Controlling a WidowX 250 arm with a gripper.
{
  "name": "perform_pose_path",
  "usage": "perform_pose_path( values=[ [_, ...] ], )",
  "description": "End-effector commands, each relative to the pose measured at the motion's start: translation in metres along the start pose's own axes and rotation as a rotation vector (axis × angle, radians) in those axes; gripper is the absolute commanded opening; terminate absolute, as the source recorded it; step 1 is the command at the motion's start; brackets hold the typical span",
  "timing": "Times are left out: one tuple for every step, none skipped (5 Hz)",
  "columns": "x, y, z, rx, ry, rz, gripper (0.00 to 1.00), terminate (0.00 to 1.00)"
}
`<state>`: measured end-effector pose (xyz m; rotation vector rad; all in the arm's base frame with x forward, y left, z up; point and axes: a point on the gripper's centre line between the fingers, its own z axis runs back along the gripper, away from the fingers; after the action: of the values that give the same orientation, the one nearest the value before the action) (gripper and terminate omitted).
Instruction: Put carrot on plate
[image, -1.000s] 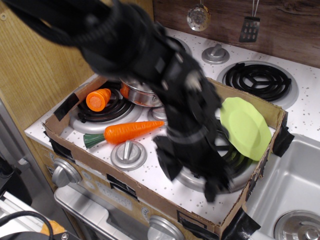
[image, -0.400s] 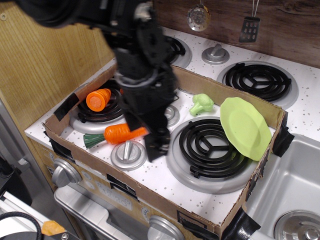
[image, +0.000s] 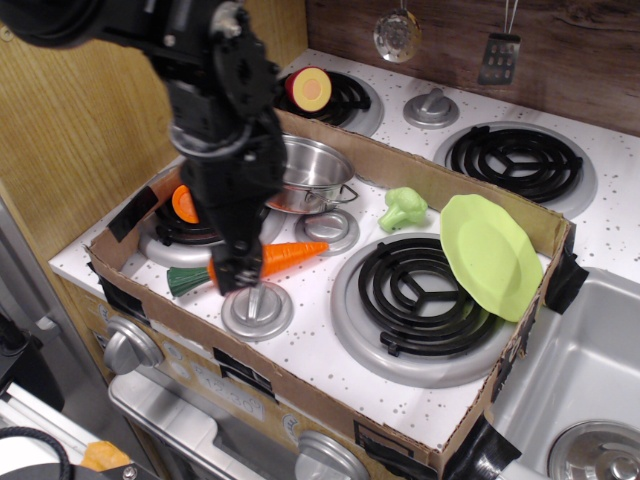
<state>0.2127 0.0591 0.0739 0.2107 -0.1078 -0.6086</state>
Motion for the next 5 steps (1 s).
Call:
perform_pose_path(
  values=[
    [-0.017,0.038,-0.008,0.049,-0.010,0.006,1.00,0.00],
    [-0.027,0.041,-0.025,-0.008,-0.007,0.027,1.00,0.00],
    [-0.028,0.045,-0.040,-0.073,-0.010,0.029,1.00,0.00],
    [-0.018,0.048,-0.049,-0.122,-0.006,0.025,1.00,0.00],
    [-0.012,0.054,-0.055,-0.127,-0.009,0.019,1.00,0.00]
  ],
)
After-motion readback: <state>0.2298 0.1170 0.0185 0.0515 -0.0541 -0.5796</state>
